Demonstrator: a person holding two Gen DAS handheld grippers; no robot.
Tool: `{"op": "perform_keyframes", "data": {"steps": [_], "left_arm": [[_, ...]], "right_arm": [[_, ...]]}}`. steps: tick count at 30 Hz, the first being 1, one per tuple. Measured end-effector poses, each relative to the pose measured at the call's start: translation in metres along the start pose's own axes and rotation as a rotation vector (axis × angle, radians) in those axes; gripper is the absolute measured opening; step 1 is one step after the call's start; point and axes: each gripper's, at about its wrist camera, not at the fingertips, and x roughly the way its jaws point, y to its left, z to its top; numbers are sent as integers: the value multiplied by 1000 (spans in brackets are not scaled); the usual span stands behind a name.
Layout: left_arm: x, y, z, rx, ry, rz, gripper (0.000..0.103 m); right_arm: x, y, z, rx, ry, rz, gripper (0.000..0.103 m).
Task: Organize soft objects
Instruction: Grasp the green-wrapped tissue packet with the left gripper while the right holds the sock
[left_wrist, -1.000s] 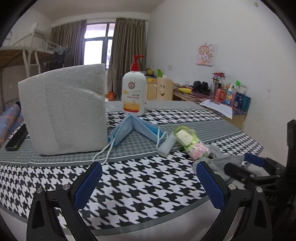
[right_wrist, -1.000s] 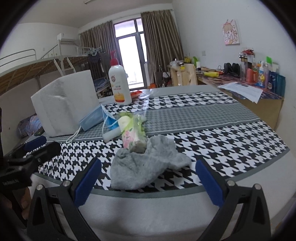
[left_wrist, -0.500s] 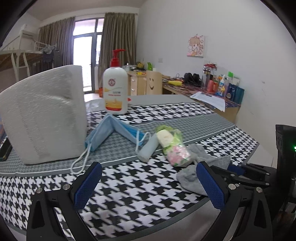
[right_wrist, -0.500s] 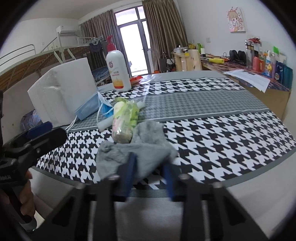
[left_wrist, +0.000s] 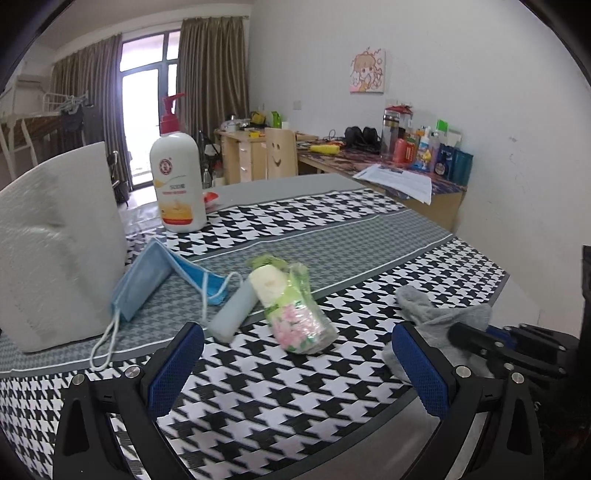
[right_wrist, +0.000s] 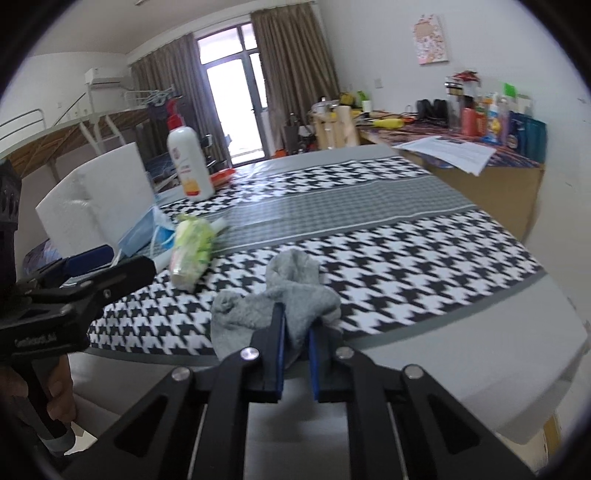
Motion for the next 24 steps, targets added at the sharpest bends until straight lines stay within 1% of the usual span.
{"op": "perform_keyframes", "data": {"steps": [2,6,12,15,16,18,20,24], "left_arm": [[5,-4,2,4,9,1,102],[17,-11,9,1,34,36,102],[33,-10,15,-13,78,59,95],[44,-8,17,-28,126,57,88],[46,-8,17,-30,133,64,84],[53,-8,19,-30,155,84,79],[57,-7,19,-35,172,87,69],[65,-8,18,-37,211,79,64]], "right_arm": [[-1,-5,-1,8,-2,-9,14],[-2,-11,-3,19,0,-17,14],[-2,-15,-4,27,10,-25,14],[-1,-18,-5,35,12,-25,14],[-1,-18,-5,35,12,-23,14],[0,-19,-6,32,10,-25,14],[0,-20,-6,32,10,-25,14],[1,-19,-6,33,8,-23,14]]}}
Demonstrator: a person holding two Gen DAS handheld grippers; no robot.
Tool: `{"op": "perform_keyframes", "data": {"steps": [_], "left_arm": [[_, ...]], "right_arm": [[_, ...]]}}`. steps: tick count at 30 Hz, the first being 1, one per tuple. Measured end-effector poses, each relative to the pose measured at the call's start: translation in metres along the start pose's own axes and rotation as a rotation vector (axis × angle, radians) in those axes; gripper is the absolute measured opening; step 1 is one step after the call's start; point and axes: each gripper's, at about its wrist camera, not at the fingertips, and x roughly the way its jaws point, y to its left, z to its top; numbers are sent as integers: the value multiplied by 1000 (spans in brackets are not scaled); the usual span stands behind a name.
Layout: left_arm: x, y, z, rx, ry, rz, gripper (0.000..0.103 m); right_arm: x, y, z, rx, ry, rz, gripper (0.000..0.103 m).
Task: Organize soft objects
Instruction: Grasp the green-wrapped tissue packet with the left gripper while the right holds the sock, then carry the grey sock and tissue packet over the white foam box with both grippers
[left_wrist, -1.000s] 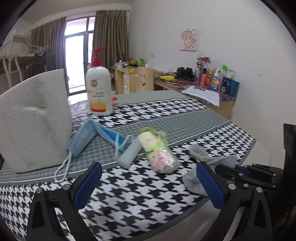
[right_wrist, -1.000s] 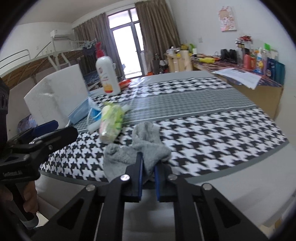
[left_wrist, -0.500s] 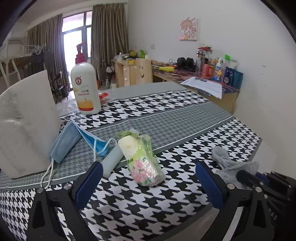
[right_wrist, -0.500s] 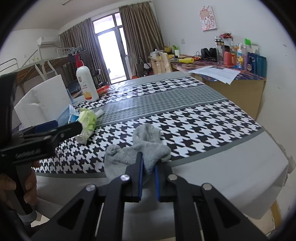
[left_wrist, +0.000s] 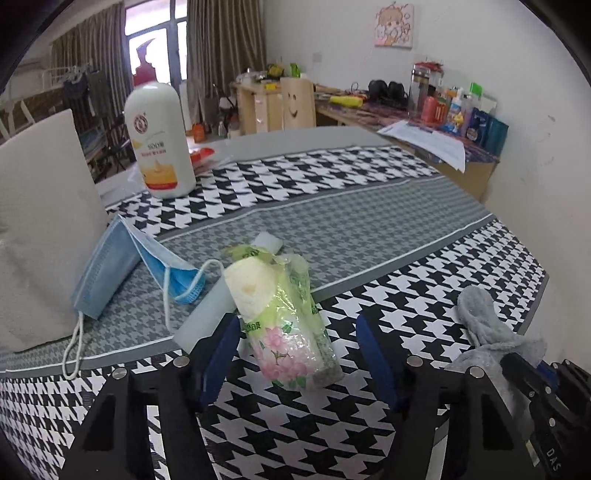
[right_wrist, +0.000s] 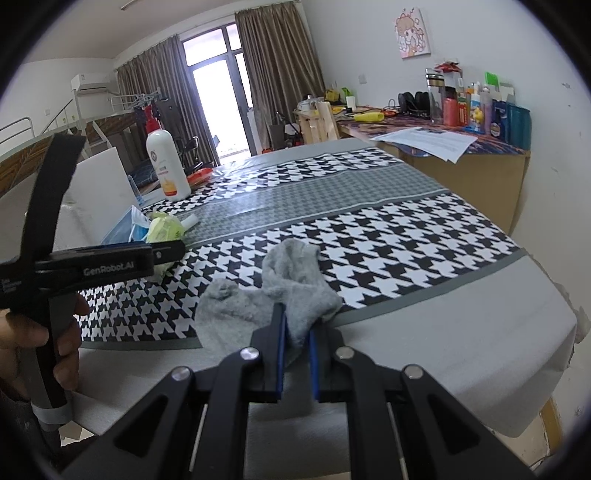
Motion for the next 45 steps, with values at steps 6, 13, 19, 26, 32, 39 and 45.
{"op": "perform_keyframes", "data": {"steps": [6,13,19,26,32,39,45], "left_arm": [[9,0,1,3,47,-10,47],[2,1,0,-1,12,-45,31],[-20,0,-2,34,-66,-27,31],[-46,12,-7,18,-114,-21,31],[-77,25,-16,13,-179,-14,31],[-120,56,-33,-24,-272,4,31],[-152,87,-53,-58,-331,21,31]], "right_arm": [[1,-2,-1,0,-4,2,14],[0,-2,-1,8,-8,2,14],[-8,2,1,-3,-28,-4,14],[-25,18,3,-28,-68,5,14],[-42,41,5,-63,-108,13,14],[-61,74,11,-94,-156,29,14],[-74,118,12,-169,-188,62,14]]}}
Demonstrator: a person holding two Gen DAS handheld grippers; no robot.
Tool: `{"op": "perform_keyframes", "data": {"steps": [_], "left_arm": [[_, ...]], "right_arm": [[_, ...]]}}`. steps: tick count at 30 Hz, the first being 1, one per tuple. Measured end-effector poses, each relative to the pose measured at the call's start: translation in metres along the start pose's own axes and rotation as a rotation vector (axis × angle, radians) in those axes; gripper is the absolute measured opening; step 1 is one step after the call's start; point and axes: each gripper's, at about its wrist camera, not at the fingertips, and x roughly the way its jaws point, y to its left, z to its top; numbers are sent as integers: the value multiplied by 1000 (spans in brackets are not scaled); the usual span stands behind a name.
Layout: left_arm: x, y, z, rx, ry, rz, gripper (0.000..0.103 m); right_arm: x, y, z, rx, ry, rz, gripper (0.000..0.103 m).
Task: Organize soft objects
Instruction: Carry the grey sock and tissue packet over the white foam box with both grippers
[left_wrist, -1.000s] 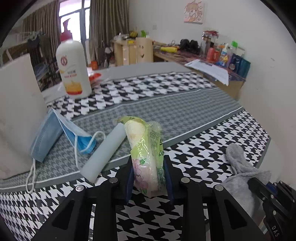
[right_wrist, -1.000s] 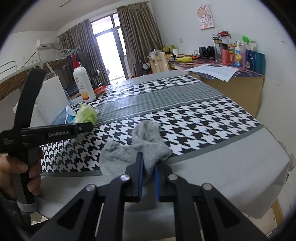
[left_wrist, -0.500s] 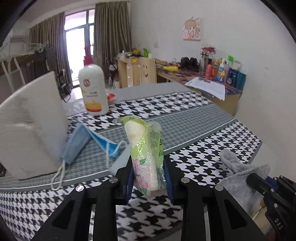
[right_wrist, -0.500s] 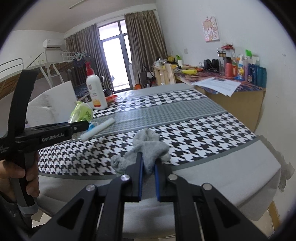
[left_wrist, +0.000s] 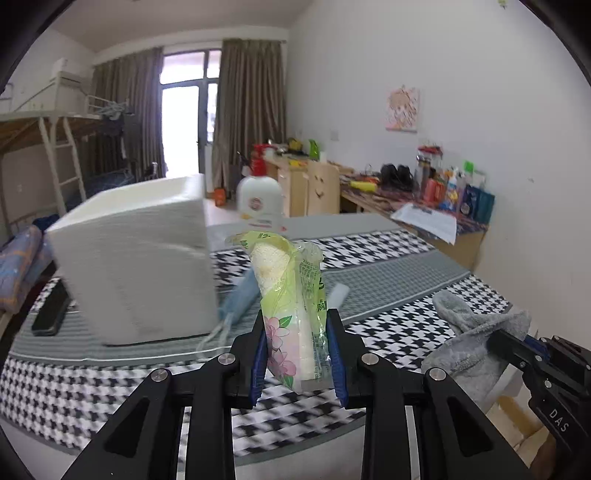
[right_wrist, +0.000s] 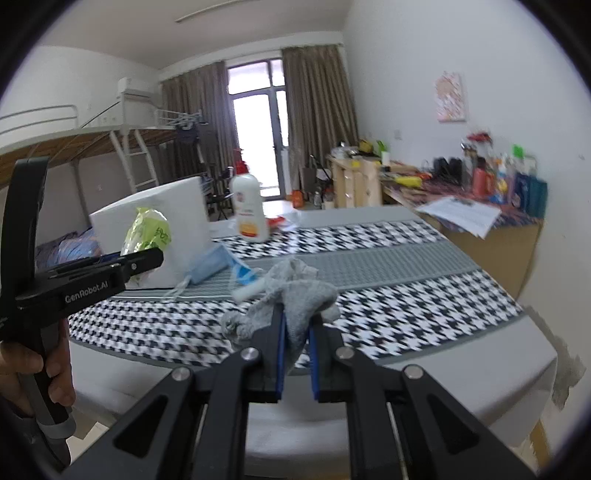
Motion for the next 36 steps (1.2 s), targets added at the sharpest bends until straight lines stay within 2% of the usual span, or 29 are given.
{"op": "perform_keyframes", "data": {"steps": [6,17,25,36], "left_arm": [[-33,38,-9,-30,-52,70,31],[-85,83,-32,-94,-123,149,31],[-120,91,-50,-110,-155,211,31],[-165,78,-64,-76,-226,260,31]], "right_arm": [[-5,42,8,-68,-41,63,14],[-8,97,10,-155,-44,141,14],[-27,113,3,-191,-74,190,14],[-53,121,-2,-198,-152,221,14]]}}
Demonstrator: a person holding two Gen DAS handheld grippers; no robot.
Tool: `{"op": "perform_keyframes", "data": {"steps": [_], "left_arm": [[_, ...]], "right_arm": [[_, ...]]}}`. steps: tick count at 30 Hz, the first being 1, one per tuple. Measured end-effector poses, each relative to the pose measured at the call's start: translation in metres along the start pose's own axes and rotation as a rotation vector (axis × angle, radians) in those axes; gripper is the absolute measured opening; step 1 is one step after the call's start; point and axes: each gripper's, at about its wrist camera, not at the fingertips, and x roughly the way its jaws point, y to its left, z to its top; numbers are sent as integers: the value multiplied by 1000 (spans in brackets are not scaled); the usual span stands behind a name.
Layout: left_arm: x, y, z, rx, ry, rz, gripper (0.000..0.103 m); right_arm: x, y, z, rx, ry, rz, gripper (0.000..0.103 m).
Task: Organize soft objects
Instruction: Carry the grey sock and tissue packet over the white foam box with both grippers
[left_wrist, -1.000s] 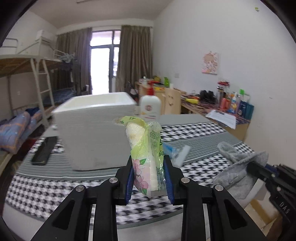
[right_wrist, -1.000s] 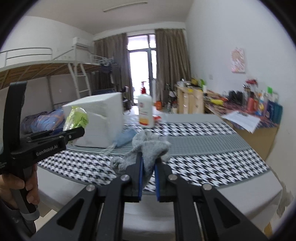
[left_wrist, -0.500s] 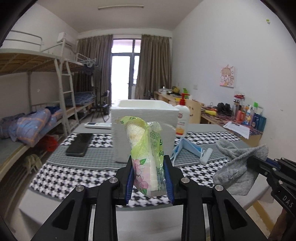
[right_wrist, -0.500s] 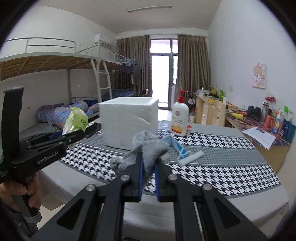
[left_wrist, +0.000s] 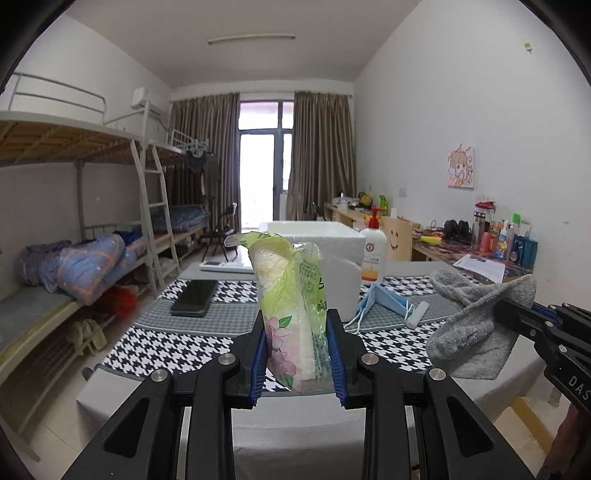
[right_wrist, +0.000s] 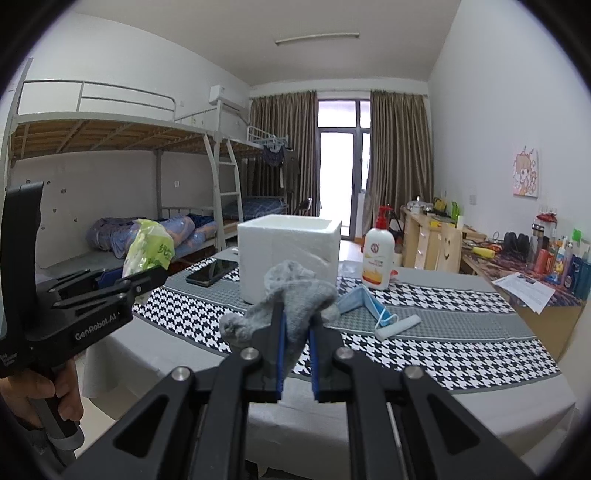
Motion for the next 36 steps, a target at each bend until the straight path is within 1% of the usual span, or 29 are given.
{"op": "perform_keyframes", "data": {"steps": [4,16,23,29,36], "left_arm": [[-6,1,0,2,-16,3,31],[-4,-4,9,3,-44,-2,31],[3,-4,22,-4,-61,-3,31],[17,-4,36,-16,-54,6,31],[33,5,56,2,-48,-15,31]], "right_arm": [[1,1,-1,0,-8,10,14],[7,3,8,2,-35,23,14],[12,-2,21,-14,-50,44,14],[24,-9,34,-23,-52,63,14],[38,-4,53,-17,-58,44,14]]}}
